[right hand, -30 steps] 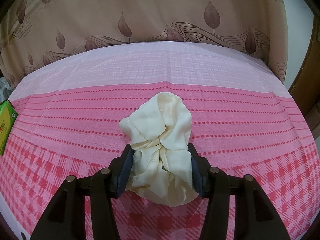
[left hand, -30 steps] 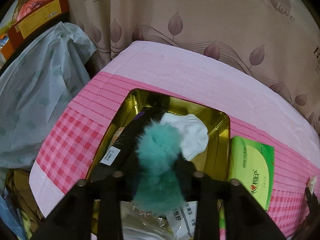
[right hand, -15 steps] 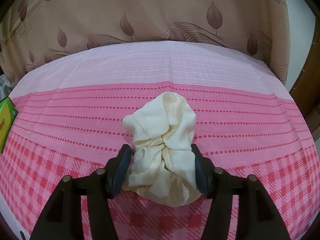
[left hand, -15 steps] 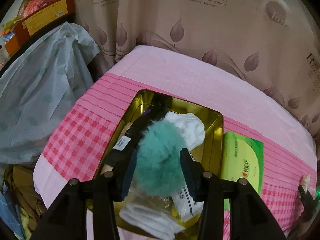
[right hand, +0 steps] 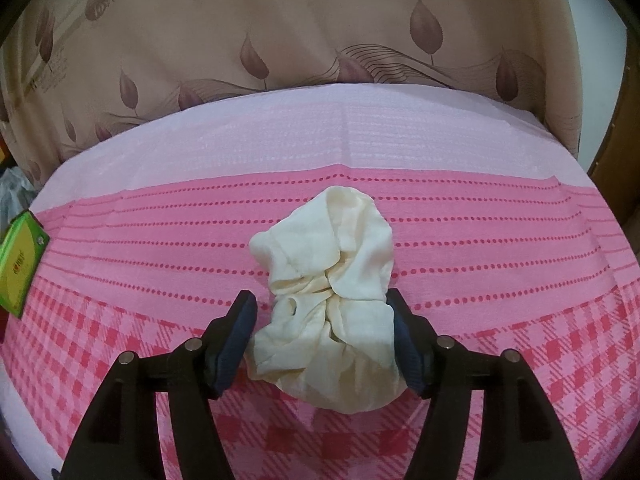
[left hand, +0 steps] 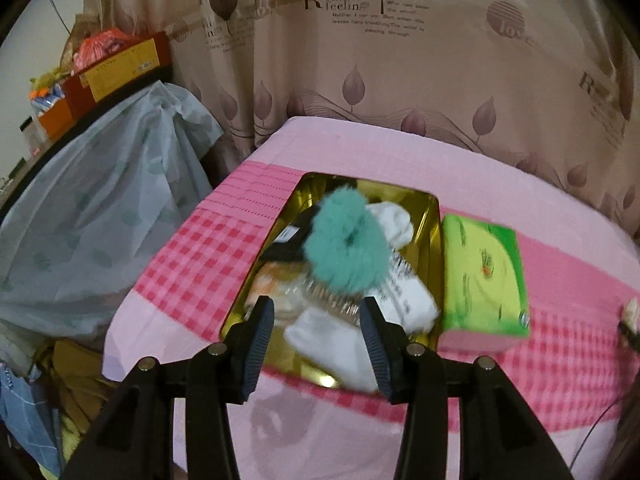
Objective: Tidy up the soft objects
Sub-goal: 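Carry the teal scrunchie into the gold tin and open the left gripper, then carry the cream scrunchie into the gold tin and open the right gripper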
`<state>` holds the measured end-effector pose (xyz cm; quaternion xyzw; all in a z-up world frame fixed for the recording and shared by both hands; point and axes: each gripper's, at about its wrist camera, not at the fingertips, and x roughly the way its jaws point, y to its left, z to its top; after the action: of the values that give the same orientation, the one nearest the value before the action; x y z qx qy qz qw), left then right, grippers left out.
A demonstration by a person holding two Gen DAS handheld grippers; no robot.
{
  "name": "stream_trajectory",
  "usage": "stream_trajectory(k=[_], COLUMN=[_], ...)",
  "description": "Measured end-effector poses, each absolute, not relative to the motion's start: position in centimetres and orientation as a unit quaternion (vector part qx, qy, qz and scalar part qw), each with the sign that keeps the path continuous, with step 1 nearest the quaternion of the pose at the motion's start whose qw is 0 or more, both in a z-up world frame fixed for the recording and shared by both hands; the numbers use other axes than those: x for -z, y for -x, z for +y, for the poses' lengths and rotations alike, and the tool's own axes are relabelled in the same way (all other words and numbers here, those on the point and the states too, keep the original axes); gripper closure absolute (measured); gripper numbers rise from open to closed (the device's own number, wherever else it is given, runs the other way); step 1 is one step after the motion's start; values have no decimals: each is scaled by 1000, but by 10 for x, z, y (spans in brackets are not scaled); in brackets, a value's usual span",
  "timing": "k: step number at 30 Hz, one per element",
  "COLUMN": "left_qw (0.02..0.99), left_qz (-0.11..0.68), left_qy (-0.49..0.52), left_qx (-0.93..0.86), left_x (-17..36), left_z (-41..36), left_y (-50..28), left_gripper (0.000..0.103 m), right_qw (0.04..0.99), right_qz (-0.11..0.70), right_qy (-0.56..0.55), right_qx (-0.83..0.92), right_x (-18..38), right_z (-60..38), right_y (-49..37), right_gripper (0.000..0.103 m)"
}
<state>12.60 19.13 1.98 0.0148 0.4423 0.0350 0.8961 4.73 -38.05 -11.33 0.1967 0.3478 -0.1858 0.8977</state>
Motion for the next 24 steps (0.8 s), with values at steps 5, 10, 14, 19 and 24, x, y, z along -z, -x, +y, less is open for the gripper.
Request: stream_trajectory(k=[5,10,14,19,24], left_qw=[900,902,904,902,900], left_qz=[430,427,420,428,432], left_qy=[-38,-33,-43,-35,-14], left_qx=[-49,-58,-61,-53,-54], left_x=[-12,-3,0,4,6], left_z=[199,208,210,215,224], left_y=[-102,-98,-97,-100,-103], left_gripper=[57,57,57,57,57], right_qw=[898,897,892,883,880], right_qz=[344,331,337,350,354], right_qy=[-205,-232,-224,-204,-194], right_qx=[185,179,200,236,250], right_x=[114,115,115,114,111], right_z=[-382,-386,-382,-377,-372], right_y=[-47,-44,-46,-50,-53], right_gripper=[41,42,51,69,80])
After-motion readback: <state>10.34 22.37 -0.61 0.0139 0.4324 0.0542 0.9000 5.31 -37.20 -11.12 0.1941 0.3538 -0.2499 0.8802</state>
